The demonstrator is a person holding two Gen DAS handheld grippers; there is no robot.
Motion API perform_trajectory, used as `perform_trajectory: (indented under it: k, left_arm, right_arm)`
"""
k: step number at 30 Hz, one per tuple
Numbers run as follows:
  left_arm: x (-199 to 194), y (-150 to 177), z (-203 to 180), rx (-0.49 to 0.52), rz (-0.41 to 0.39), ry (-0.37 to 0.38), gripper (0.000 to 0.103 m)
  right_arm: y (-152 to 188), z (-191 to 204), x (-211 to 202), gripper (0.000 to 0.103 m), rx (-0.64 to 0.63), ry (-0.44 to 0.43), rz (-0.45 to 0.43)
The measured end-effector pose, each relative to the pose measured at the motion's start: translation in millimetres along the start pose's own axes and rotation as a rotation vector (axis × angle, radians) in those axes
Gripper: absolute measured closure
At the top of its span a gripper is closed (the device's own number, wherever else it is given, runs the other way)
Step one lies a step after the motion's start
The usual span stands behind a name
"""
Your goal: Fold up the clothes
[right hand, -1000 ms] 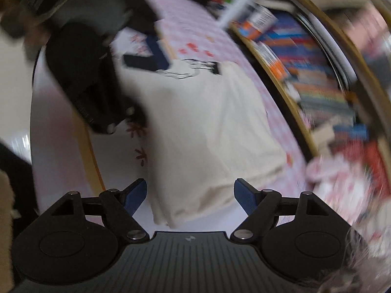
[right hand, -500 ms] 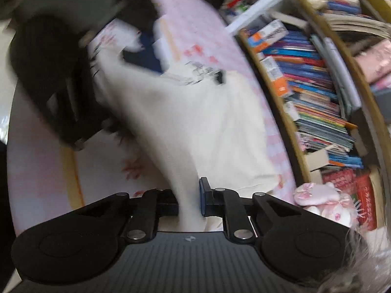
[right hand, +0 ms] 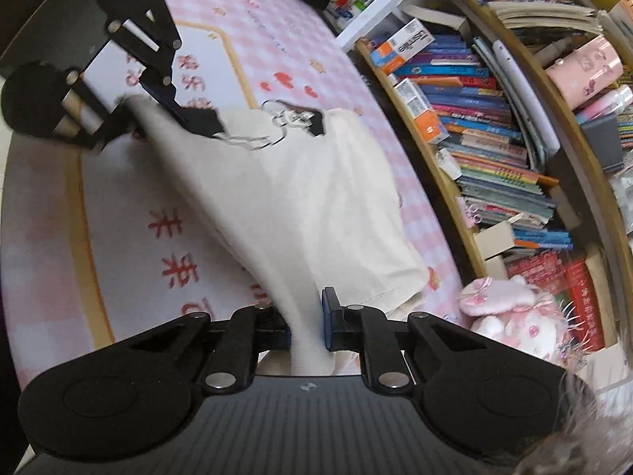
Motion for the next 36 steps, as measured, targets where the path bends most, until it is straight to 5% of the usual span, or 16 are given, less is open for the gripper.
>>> perform_trajectory:
  k: [5,17,22,36]
  left_arm:
    - [-22.5,-4.1,4.0,0.026,-0.020,0.023,0.097]
    - [-124.0,-29.5,41.5,0.010,-0.124,0.076,0.098]
    - [-109.2,-36.5,52.7,0.002,-0.115,0.078,0.097]
    - [-49.7,-51.3,69.6,0.003,-0.083,0.096,0.095]
  right_arm:
    - [11.3,5.5,-7.3,0.091,0.067,-0.057,0.035]
    - [3.9,-28.0,-103.2,0.091,0.389,-0.381,0.050]
    - [-6.3,-46.0,-124.5,0.091,0.436,-0.370,-0.023]
    - [1.4,-73.2,-71.0,0.091,0.502,-0.283,0.011]
Point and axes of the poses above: each gripper's, at about its wrist camera, not at the fingertips, and x roughly the way its jaws point, z to its left, y to its underside, the point moved 6 cm from there along x, roughly the way its jaws point, and after that the axes turned 15 degrees about x, right-handed, at the moved point
